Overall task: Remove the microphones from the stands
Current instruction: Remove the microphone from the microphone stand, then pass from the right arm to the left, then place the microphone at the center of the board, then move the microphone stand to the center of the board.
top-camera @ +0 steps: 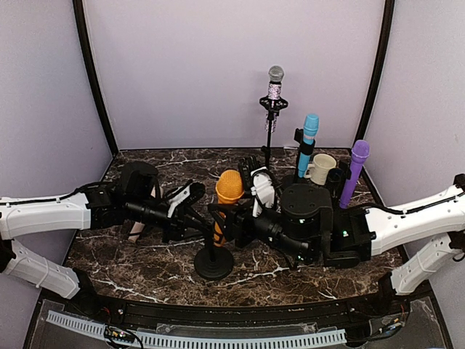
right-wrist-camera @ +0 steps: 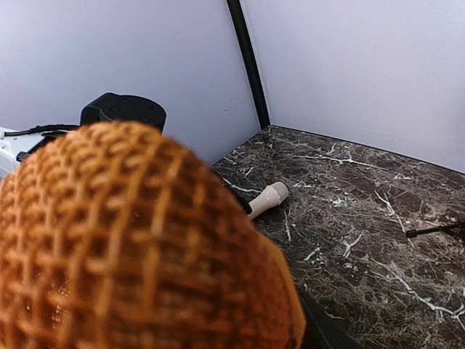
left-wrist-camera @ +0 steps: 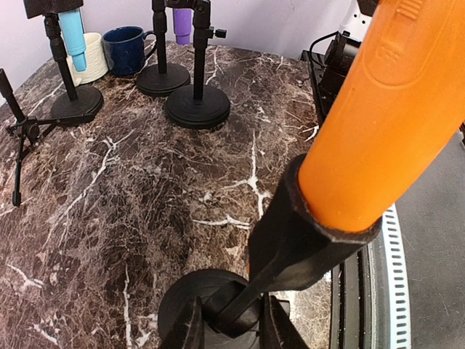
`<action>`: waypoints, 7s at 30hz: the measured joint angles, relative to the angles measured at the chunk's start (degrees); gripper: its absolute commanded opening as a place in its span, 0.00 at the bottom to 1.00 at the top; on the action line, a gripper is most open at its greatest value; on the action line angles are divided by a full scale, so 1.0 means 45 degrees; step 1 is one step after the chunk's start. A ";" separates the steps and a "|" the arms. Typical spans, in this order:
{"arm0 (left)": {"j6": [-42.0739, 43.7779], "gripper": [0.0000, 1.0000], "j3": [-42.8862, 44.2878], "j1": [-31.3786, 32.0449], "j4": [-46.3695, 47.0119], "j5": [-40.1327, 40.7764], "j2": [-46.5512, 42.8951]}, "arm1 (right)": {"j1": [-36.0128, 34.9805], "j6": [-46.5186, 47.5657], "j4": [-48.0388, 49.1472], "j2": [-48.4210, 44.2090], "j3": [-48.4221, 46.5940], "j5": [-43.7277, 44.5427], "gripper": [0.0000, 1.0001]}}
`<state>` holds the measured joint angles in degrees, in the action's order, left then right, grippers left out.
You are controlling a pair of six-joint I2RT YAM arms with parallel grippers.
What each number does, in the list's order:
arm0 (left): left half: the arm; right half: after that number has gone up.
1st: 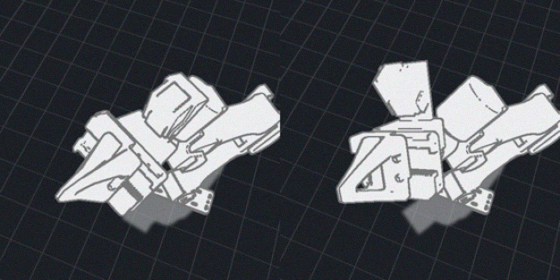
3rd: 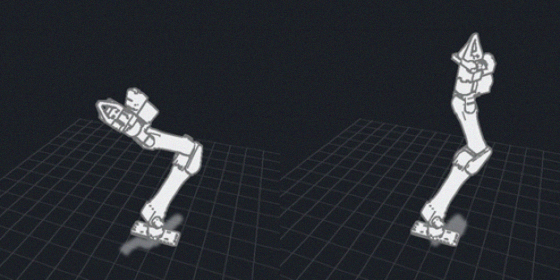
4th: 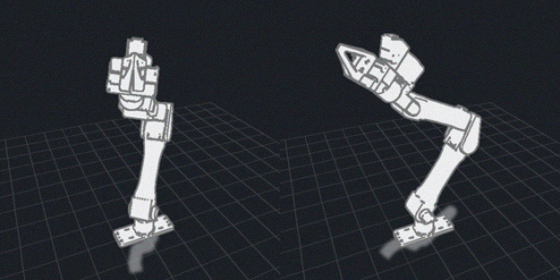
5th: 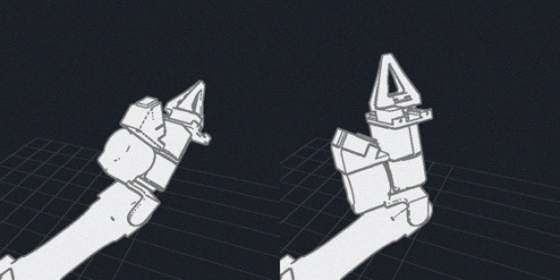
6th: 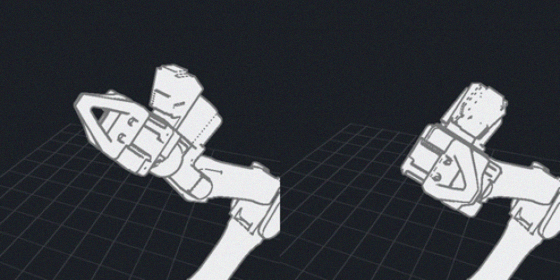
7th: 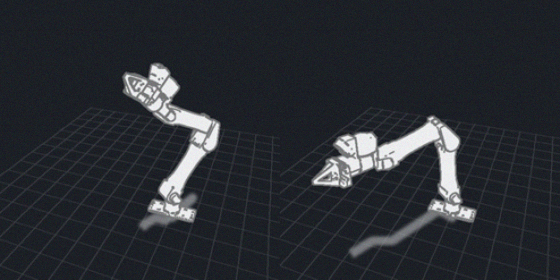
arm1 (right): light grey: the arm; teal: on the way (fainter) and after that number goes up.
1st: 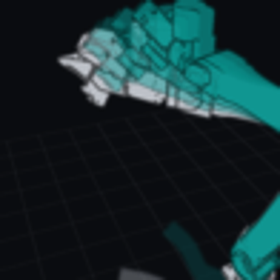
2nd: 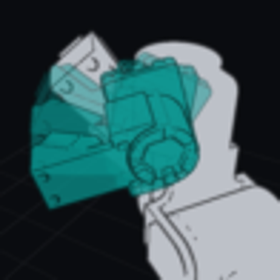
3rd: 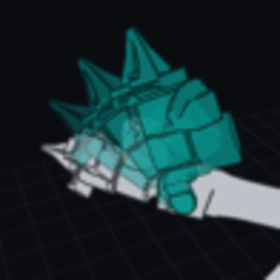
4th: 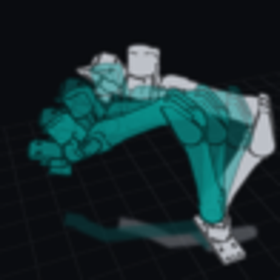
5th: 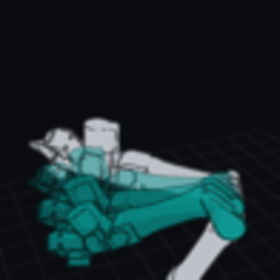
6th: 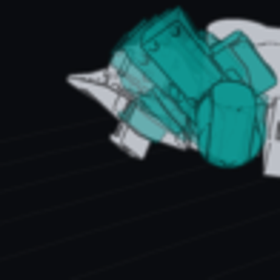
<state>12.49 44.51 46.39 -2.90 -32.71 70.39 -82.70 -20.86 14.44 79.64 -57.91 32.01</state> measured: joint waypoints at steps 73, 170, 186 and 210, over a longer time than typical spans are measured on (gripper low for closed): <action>0.1287 0.00 -0.0447 0.3123 0.2040 0.5989 0.0087 | 0.0000 0.0573 -0.2463 -0.0510 -0.1545 0.4051 0.00; -0.4915 0.22 0.1035 -0.2628 -0.5620 0.7218 0.3478 | -0.0155 0.0345 0.5081 0.2210 0.5149 -0.0471 0.55; -0.4473 0.36 0.1039 -0.2701 -0.5518 0.7752 0.4337 | -0.0049 0.0631 0.6858 0.6198 0.3070 0.2064 0.45; -0.4240 0.65 0.1054 -0.2701 -0.5445 0.8286 0.3492 | 0.0937 0.1535 0.7193 0.6436 0.3405 0.4158 0.00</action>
<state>-6.59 49.25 34.24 -27.40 4.58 86.11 -78.48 -13.96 46.81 108.60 -42.59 50.72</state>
